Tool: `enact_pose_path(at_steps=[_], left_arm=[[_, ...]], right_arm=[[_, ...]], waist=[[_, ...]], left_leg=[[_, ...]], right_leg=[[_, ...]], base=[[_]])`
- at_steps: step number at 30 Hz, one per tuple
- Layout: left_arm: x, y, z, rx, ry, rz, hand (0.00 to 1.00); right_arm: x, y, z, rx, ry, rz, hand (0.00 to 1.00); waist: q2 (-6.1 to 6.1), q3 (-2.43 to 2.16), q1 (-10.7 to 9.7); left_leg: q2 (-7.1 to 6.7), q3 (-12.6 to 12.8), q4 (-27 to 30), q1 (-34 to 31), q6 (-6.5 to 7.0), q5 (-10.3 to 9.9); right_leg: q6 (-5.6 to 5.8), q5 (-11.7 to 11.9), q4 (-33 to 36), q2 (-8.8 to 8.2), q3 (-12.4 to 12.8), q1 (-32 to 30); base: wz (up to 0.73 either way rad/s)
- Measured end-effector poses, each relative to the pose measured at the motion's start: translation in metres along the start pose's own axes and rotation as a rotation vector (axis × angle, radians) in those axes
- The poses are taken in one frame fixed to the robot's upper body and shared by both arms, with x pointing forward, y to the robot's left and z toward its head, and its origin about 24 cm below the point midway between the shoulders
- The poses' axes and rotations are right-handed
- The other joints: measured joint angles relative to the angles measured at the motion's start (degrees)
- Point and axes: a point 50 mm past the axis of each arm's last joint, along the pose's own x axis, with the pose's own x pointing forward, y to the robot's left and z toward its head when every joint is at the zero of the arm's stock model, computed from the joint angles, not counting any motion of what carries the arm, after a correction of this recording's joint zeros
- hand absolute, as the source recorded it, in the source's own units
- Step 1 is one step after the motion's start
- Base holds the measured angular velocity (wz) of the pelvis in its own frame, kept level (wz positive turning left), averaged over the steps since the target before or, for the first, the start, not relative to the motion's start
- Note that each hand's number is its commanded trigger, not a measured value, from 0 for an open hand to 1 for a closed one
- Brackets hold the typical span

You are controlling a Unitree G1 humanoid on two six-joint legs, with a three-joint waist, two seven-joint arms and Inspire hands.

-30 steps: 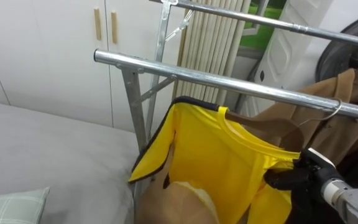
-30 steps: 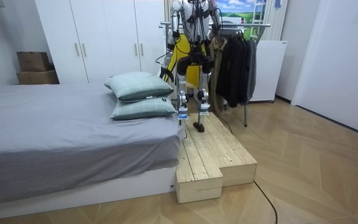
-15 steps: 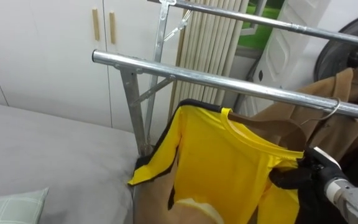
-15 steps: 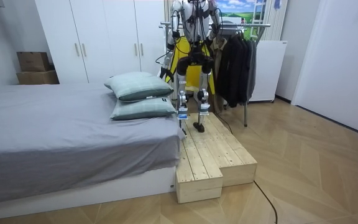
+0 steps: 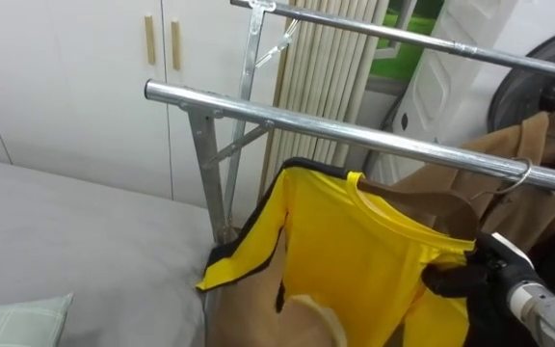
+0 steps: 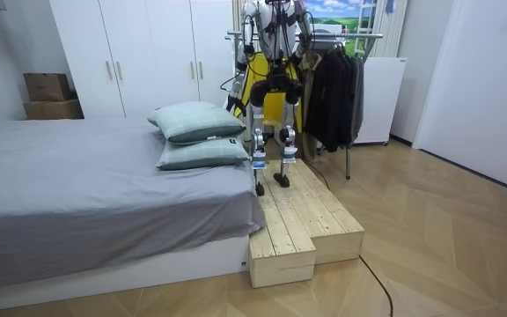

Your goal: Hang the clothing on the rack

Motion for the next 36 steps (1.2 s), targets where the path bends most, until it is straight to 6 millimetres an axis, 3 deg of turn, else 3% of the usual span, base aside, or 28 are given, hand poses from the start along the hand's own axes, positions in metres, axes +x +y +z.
enact_pose_path(at_steps=[5,6,8,9,20,36], left_arm=[[0.0,0.0,-0.001,0.002,0.001,0.0,0.0],[0.0,0.0,-0.001,0.002,0.001,0.0,0.0],[0.0,0.0,-0.001,0.003,0.002,0.0,0.0],[0.0,0.0,-0.001,0.003,0.002,0.0,0.0],[-0.001,-0.001,-0.002,0.009,0.007,0.0,0.0],[-0.001,-0.003,-0.002,0.008,0.008,-0.023,0.0]], right_arm=[[0.0,-0.001,-0.002,-0.002,0.007,-0.022,1.0],[0.0,-0.001,-0.002,-0.002,0.007,-0.024,0.78],[0.0,-0.001,-0.002,-0.002,0.008,-0.028,0.15],[0.0,-0.001,-0.002,-0.002,0.008,-0.028,0.0],[-0.002,-0.002,-0.017,0.01,0.063,-0.038,0.0],[-0.006,-0.001,-0.028,0.028,0.066,-0.049,0.0]], waist=[[0.14,-0.04,-0.4],[0.15,-0.04,-0.4],[0.2,-0.06,-0.4],[0.25,-0.09,-0.4],[0.6,-0.24,-1.1],[1.5,0.0,-1.2]], left_leg=[[-0.01,-0.2,0.0,0.2,0.0,0.0],[-0.01,-0.2,0.0,0.2,0.0,0.0],[-0.01,-0.3,0.0,0.2,0.0,0.0],[0.0,-0.3,0.0,0.2,0.0,0.0],[0.0,-1.1,0.0,0.8,0.0,0.0],[0.01,-0.9,-0.1,1.8,-0.01,0.0]], right_leg=[[0.0,0.0,-0.2,-0.07,-0.2,0.4],[0.0,0.0,-0.2,-0.08,-0.2,0.4],[0.0,0.0,-0.2,-0.08,-0.3,0.4],[0.0,0.0,-0.3,-0.08,-0.3,0.5],[-0.06,-0.1,-0.8,-0.18,-1.0,1.5],[-0.06,-0.1,-0.8,-0.12,-0.7,2.3]], base=[[0.01],[0.0],[0.0],[0.0],[0.04],[0.0]])
